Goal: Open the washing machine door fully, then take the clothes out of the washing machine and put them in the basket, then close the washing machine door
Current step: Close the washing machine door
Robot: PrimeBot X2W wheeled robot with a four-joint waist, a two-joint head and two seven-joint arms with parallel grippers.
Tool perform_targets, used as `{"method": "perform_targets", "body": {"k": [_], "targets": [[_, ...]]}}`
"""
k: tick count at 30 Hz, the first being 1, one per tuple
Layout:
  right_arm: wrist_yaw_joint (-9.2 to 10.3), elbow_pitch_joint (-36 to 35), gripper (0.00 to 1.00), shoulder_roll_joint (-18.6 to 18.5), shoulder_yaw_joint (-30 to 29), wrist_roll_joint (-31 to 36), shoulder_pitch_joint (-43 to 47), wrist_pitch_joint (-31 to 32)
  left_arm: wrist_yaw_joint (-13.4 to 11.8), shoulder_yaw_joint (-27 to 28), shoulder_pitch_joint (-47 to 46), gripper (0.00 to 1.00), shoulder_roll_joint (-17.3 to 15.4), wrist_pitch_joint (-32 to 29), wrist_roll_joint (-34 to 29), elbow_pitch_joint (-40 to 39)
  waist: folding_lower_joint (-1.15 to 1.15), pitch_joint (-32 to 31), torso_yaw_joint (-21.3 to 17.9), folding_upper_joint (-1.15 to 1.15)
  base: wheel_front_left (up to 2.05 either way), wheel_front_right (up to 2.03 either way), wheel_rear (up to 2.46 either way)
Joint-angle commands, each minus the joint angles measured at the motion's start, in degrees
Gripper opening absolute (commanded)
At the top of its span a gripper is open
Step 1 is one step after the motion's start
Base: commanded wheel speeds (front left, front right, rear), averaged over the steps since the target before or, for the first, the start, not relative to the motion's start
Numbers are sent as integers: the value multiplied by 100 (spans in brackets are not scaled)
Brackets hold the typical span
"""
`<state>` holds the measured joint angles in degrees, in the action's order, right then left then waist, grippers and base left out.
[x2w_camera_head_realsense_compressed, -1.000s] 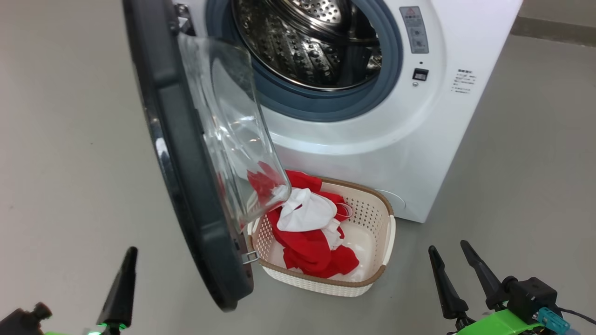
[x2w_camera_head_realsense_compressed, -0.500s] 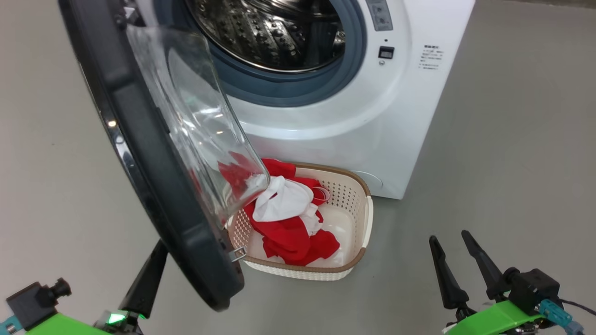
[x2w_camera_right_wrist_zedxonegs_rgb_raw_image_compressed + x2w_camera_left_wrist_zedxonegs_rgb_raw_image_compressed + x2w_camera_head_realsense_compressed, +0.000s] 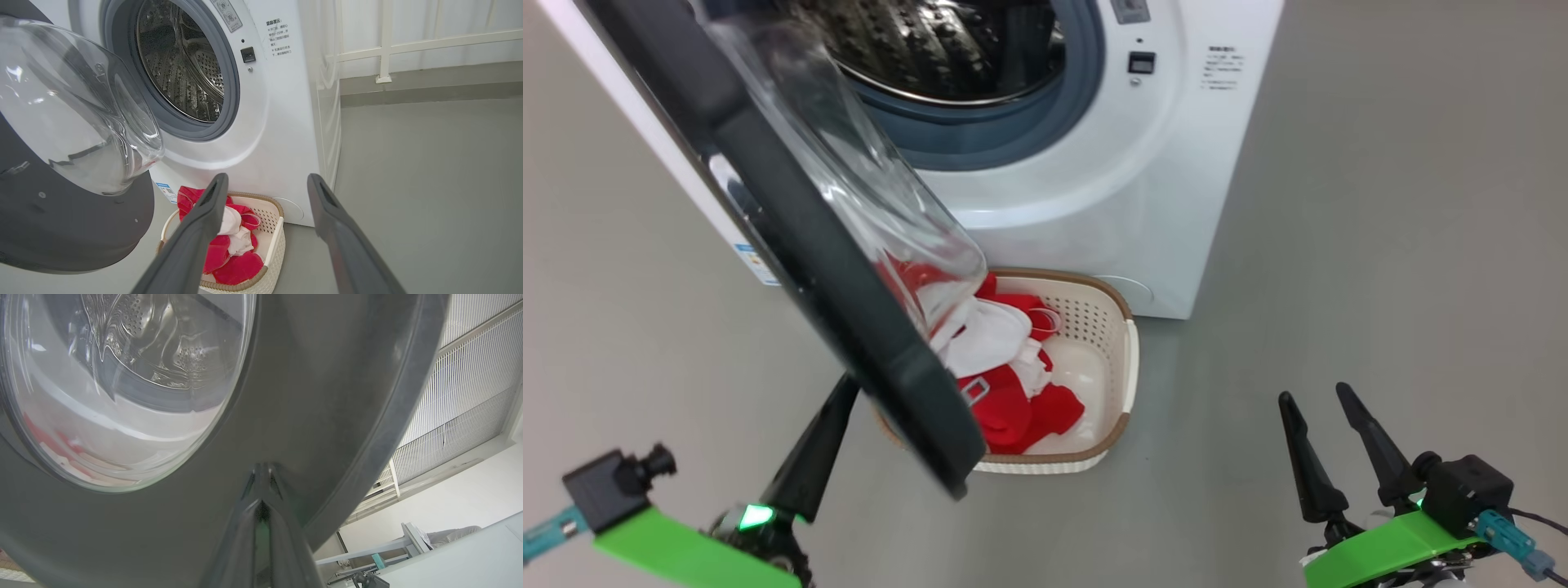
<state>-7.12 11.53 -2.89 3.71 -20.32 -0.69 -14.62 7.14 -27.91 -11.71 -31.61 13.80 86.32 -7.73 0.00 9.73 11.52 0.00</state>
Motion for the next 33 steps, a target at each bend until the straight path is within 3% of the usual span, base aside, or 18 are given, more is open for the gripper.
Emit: {"method": "perform_targets", "body": {"k": [1,15,33], "targets": [[-36,-167,100,1,89,-55,-208,-38,35,150,-385,0,-135,47,-34,-129,0,94,-112,0,0,0,0],[-36,-284,100,1,116,-244,-364,-38,35,-121,-1655,0,110,115,-421,608,0,440,-904,0,0,0,0],[-36,-388,100,2,222,-478,-419,-38,35,240,-3147,0,415,119,-797,2157,0,662,-1714,0,0,0,0]]}}
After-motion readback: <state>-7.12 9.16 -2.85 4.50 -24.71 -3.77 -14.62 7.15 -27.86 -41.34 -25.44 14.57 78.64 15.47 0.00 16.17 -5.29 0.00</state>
